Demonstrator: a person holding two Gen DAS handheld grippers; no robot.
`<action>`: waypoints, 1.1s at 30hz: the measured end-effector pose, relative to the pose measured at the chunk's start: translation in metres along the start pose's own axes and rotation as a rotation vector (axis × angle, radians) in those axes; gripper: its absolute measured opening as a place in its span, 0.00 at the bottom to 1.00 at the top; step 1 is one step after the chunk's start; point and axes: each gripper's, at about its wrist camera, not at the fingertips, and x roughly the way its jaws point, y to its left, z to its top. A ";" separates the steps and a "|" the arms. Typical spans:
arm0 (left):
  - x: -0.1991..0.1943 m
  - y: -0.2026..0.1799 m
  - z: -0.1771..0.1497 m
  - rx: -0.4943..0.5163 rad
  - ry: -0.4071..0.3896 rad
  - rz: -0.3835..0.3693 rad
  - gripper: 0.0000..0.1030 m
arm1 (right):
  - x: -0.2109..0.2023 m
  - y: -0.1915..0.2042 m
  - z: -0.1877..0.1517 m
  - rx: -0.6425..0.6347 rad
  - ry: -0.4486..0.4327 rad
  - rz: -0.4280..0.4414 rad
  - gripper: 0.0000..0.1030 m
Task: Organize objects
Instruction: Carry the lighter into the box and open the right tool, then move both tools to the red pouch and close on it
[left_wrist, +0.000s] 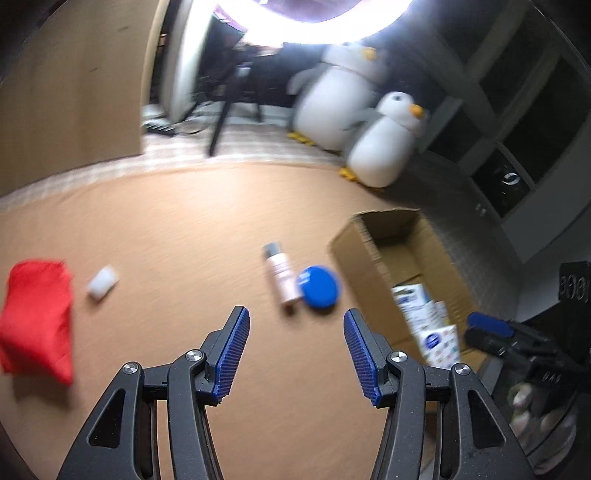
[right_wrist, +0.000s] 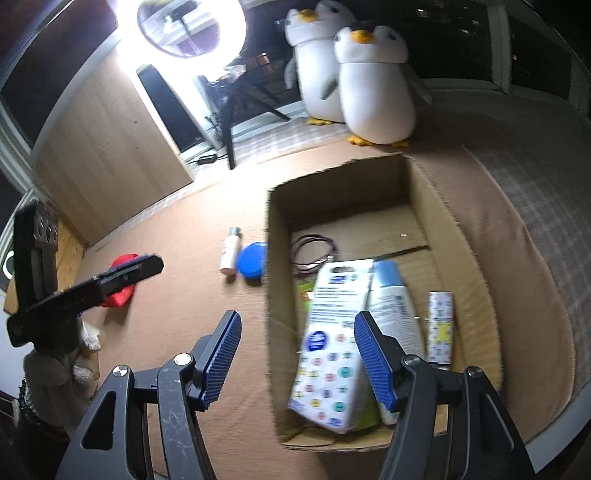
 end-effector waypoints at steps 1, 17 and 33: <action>-0.006 0.011 -0.006 -0.016 -0.001 0.012 0.55 | 0.001 0.005 0.000 -0.007 0.001 0.005 0.58; -0.076 0.115 -0.054 -0.182 -0.066 0.133 0.55 | 0.035 0.092 0.009 -0.101 0.008 0.104 0.58; -0.111 0.209 -0.045 -0.235 -0.087 0.187 0.67 | 0.095 0.196 0.026 -0.174 0.055 0.205 0.69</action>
